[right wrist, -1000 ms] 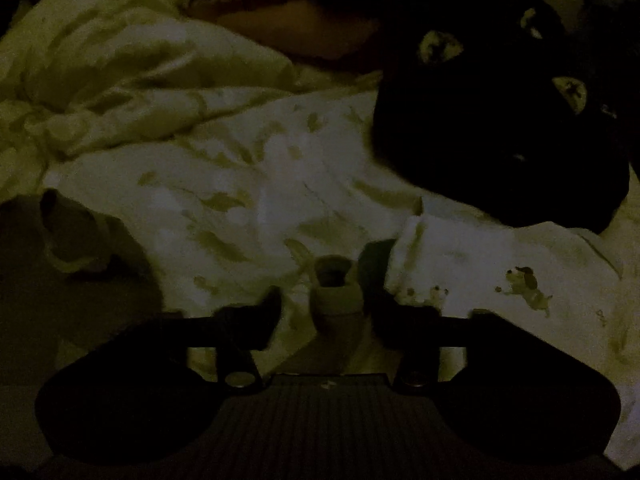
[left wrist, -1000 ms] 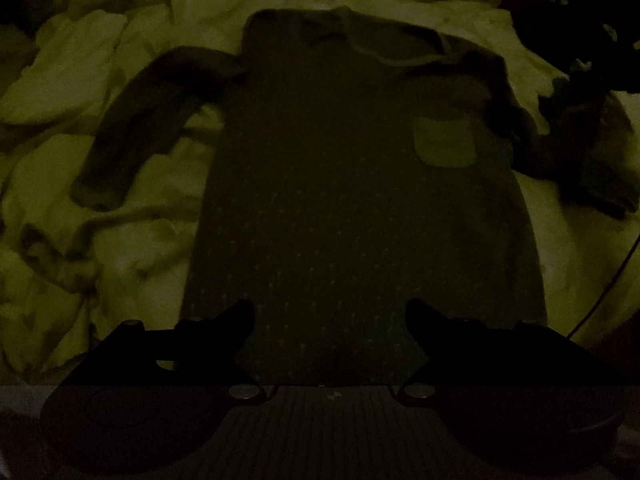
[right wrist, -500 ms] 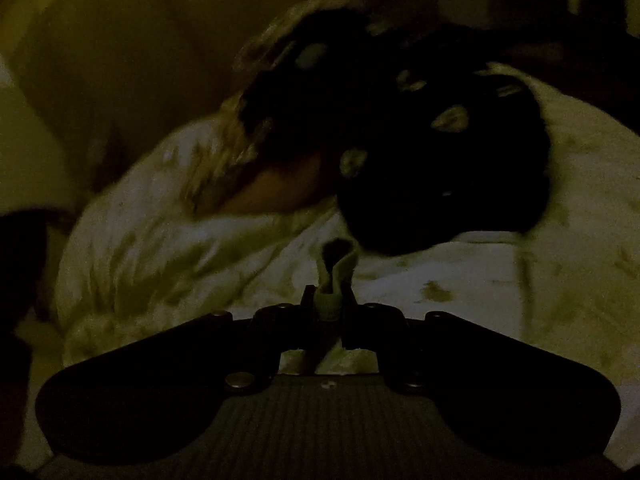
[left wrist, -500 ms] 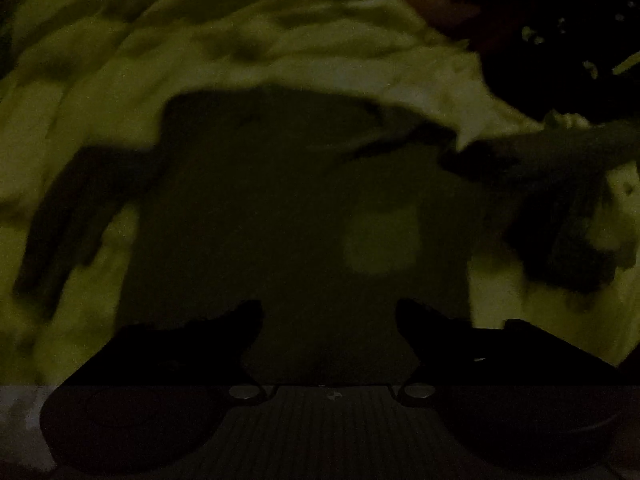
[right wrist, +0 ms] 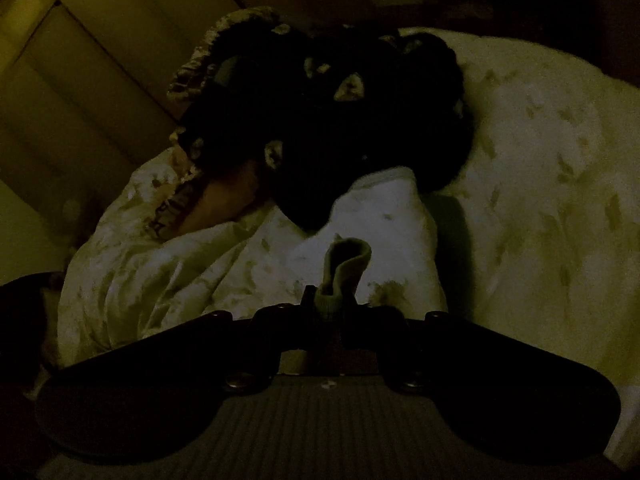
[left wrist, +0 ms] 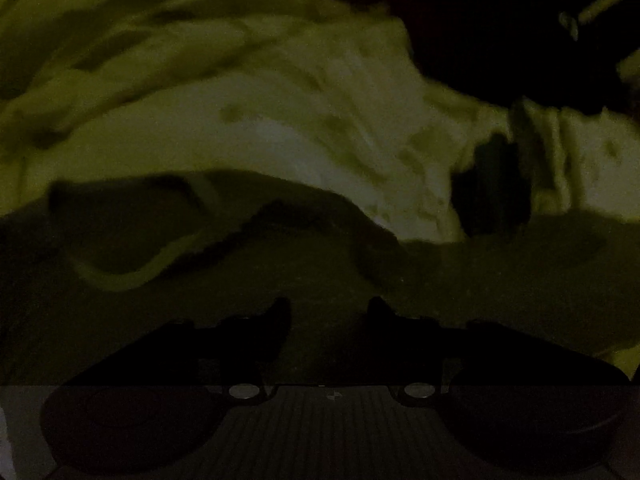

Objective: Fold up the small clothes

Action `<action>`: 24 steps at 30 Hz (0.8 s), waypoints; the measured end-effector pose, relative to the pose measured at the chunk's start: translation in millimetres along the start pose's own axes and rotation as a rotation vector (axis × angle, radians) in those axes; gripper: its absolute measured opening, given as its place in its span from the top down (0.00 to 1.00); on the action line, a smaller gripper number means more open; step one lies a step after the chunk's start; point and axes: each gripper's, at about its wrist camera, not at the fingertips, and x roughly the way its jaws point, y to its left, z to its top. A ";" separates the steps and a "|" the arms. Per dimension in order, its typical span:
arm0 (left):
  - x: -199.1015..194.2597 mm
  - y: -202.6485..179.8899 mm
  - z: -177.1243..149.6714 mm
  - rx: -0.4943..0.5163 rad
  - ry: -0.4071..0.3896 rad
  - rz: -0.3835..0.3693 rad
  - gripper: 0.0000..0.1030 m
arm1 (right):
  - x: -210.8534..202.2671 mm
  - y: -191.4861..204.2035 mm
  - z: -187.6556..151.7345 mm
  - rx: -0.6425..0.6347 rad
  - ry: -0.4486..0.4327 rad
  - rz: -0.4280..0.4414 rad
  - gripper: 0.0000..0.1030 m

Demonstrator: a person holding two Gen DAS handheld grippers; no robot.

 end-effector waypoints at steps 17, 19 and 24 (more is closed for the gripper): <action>8.9 5.9 26.8 -0.066 -0.123 0.010 0.00 | 11.0 -7.6 -12.7 -0.034 0.079 0.045 0.87; 0.4 8.5 33.8 -0.087 -0.171 -0.020 0.00 | 9.6 -5.5 -12.5 -0.039 0.079 0.043 0.87; -5.0 20.3 53.5 -0.103 -0.155 0.067 0.00 | 5.4 6.4 -14.6 -0.046 0.079 0.053 0.87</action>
